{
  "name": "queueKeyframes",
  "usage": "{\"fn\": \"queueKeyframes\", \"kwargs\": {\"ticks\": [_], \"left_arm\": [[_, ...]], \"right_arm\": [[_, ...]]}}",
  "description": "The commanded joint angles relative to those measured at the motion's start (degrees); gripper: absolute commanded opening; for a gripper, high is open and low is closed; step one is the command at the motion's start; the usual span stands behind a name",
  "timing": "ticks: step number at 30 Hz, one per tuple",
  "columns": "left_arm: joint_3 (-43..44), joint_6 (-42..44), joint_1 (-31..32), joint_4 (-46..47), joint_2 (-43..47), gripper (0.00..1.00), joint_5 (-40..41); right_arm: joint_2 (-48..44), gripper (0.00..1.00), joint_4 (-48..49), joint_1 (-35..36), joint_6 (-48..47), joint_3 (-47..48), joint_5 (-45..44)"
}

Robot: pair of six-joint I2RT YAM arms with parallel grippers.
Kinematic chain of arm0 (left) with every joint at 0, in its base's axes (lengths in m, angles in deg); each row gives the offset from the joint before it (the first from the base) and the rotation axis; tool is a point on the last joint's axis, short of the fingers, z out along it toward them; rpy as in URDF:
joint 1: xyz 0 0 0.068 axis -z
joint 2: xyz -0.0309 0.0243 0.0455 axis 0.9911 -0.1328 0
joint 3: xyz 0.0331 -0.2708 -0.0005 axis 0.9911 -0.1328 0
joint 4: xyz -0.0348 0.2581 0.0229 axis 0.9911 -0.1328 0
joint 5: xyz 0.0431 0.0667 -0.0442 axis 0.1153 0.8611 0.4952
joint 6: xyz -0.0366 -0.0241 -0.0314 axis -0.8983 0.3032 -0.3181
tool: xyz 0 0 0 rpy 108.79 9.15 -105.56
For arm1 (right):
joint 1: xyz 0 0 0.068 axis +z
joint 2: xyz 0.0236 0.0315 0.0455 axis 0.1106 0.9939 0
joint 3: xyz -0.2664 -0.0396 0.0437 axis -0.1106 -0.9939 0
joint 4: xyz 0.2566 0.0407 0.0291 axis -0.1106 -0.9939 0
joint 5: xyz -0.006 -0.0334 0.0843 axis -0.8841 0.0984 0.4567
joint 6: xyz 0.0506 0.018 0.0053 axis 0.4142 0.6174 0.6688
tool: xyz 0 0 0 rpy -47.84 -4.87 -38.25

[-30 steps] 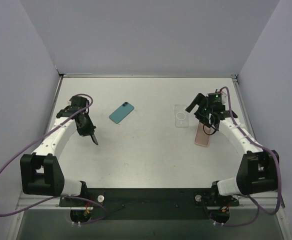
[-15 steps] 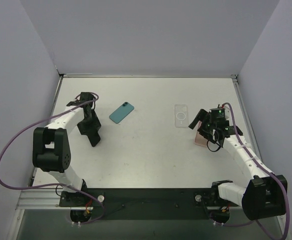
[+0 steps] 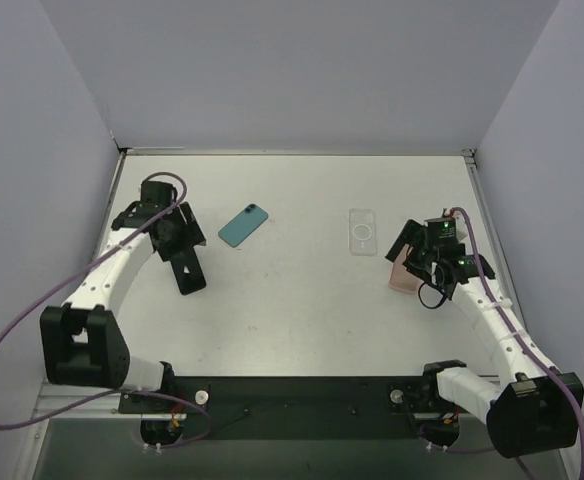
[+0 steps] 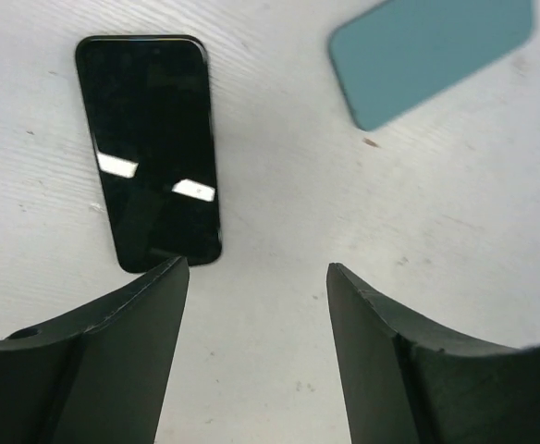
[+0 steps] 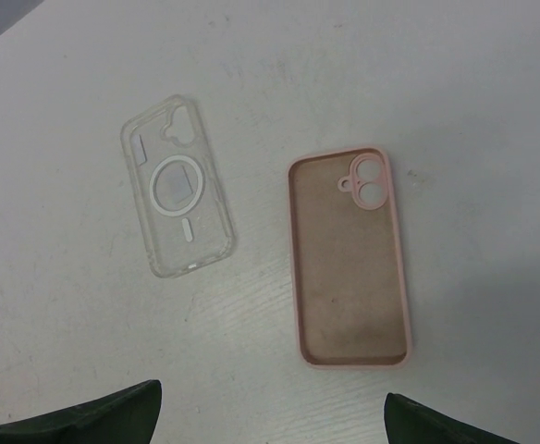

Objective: Take the phone out of the phone case
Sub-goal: Reset both arms

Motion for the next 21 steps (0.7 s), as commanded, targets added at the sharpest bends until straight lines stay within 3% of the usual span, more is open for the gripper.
{"fn": "queueKeyframes", "kwargs": {"ticks": [1,5,12,21], "left_arm": [[-4.9,2.1,-0.1,4.5,13.8,0.72,-11.5],[-11.6,2.8,0.0,4.3,23.3,0.72,-17.1],[-17.9,1.4,-0.2,-0.4,38.4,0.75,-14.7],[-21.5,-1.5,-0.2,-0.1,40.4,0.76,-15.5]], "right_arm": [[-3.1,0.98,-7.3,0.7,-2.2,4.2,-8.7],[-5.7,0.98,-11.6,1.1,-1.7,3.6,-12.8],[-10.3,0.98,-14.9,1.7,0.6,-1.4,-18.1],[-13.5,0.96,-16.0,1.8,2.7,-5.2,-18.4]]}}
